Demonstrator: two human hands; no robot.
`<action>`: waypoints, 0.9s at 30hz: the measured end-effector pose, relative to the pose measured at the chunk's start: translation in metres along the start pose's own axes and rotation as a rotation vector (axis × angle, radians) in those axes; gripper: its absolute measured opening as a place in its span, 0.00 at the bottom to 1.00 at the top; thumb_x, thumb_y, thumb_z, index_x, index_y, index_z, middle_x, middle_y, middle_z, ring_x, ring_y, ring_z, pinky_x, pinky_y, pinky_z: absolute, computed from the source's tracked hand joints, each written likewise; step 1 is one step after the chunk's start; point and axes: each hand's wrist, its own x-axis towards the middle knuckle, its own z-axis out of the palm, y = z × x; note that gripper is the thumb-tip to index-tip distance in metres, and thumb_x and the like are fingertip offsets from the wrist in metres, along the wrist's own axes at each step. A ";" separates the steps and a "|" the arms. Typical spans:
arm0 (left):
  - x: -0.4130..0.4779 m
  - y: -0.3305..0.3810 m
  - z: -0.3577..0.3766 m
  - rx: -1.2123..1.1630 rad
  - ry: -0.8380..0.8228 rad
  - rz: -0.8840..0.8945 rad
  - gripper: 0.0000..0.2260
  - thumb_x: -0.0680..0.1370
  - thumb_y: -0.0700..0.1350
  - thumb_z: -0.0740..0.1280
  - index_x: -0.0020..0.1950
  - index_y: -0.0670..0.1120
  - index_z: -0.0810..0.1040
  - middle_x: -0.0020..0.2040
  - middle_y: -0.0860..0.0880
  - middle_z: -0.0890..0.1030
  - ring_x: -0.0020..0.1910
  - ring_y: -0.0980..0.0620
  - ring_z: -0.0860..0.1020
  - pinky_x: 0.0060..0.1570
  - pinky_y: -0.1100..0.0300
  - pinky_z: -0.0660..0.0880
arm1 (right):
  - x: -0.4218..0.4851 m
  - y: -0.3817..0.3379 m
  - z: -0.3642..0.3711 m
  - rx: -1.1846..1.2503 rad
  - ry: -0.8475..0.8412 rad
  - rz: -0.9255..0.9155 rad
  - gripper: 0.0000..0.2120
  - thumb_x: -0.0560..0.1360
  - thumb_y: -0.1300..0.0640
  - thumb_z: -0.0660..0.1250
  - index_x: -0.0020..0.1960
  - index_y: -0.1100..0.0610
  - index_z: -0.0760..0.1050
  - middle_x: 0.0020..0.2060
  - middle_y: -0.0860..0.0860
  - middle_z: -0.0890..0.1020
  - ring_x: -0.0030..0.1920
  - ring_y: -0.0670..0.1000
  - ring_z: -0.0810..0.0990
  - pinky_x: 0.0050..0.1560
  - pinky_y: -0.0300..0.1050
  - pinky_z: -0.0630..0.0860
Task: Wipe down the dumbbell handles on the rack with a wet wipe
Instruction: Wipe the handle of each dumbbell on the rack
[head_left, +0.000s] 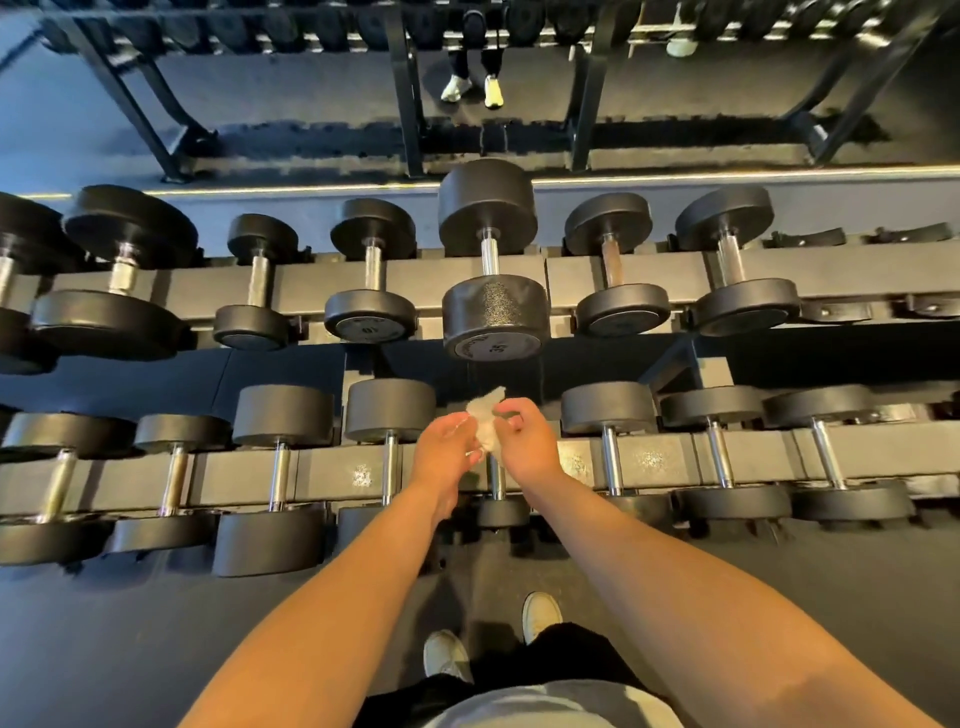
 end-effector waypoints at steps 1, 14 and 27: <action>0.000 0.004 -0.004 -0.005 -0.002 0.008 0.06 0.83 0.43 0.64 0.59 0.48 0.78 0.56 0.45 0.82 0.51 0.50 0.81 0.57 0.54 0.80 | -0.001 -0.001 0.004 -0.009 0.026 -0.021 0.09 0.81 0.61 0.62 0.59 0.52 0.75 0.51 0.48 0.79 0.50 0.47 0.78 0.46 0.37 0.74; 0.051 0.075 0.037 0.151 -0.115 0.192 0.12 0.84 0.39 0.58 0.48 0.49 0.78 0.42 0.48 0.83 0.44 0.50 0.79 0.46 0.56 0.77 | 0.063 -0.040 -0.002 -0.089 0.099 -0.333 0.12 0.79 0.68 0.62 0.58 0.60 0.81 0.52 0.51 0.72 0.49 0.35 0.73 0.50 0.21 0.66; 0.175 0.100 0.066 0.810 0.010 0.594 0.21 0.85 0.40 0.54 0.79 0.46 0.64 0.80 0.45 0.63 0.80 0.49 0.57 0.80 0.55 0.51 | 0.206 -0.072 0.007 -0.236 0.181 -0.306 0.14 0.80 0.42 0.62 0.64 0.44 0.75 0.56 0.44 0.71 0.61 0.50 0.69 0.67 0.56 0.69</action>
